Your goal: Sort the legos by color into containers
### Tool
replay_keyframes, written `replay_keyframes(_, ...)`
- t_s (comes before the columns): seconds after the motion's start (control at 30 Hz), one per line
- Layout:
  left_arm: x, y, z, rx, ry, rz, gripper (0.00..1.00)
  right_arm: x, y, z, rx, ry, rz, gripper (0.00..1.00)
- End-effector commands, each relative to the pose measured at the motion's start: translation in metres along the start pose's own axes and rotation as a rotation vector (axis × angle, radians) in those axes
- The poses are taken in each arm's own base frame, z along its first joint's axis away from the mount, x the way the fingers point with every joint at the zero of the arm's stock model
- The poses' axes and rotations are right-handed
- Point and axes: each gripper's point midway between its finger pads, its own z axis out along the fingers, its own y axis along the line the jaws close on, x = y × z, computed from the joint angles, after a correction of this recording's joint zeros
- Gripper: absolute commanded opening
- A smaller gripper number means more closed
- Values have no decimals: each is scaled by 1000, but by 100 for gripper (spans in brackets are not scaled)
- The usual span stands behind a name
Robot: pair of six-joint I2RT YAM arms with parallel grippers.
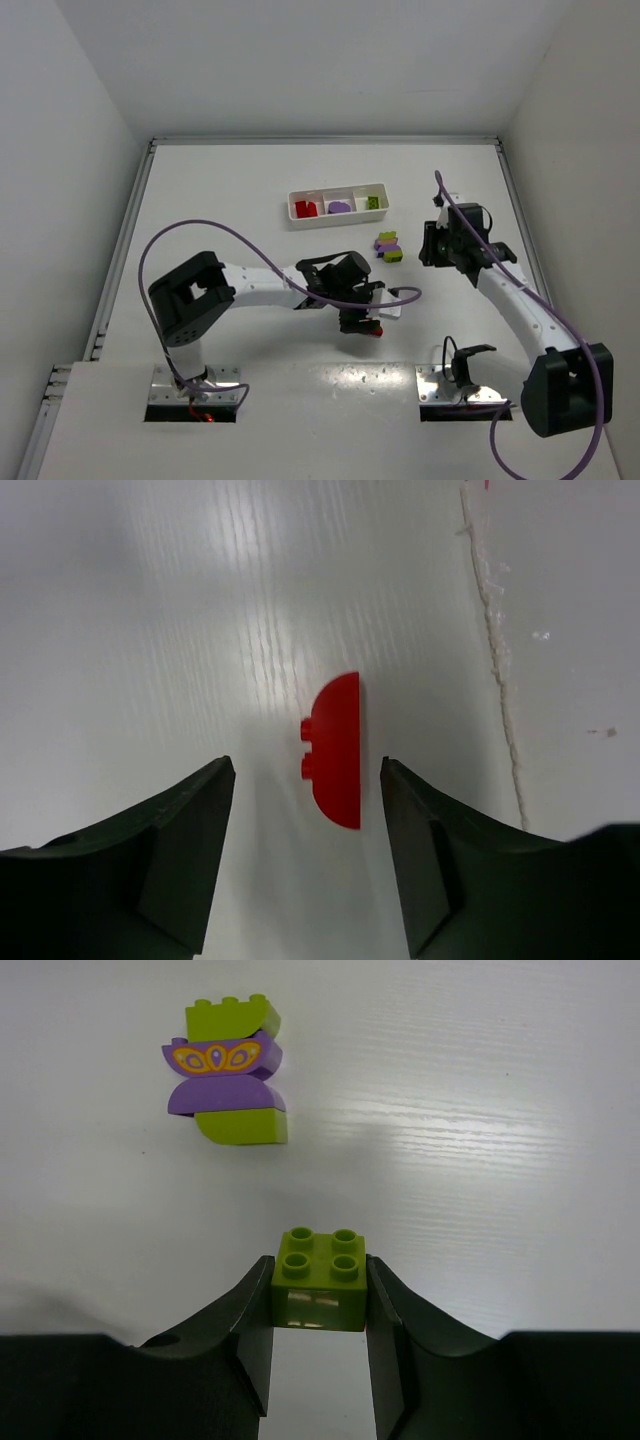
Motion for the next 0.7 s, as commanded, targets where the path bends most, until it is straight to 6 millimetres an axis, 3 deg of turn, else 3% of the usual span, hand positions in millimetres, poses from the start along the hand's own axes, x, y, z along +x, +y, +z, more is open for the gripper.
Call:
replay_keyframes(0.0,-41,-1,10,39,-100,66,64,-22,-3,-10,10,-58,35,0)
replay_keyframes(0.13,-42,-14,19,93,-90,67,53,-34,-5,-11,2,-73,50,0)
replay_keyframes(0.3,-39,-30,21,169,-86,76,53,-63,-11,-13,10,-134,59,0)
replay_keyframes(0.43,-27,-36,22,186,-56,66,57,-69,-17,-8,4,-130,80,0)
replay_keyframes(0.67,-4,-26,26,113,31,19,59,-85,-25,-5,3,-153,103,0)
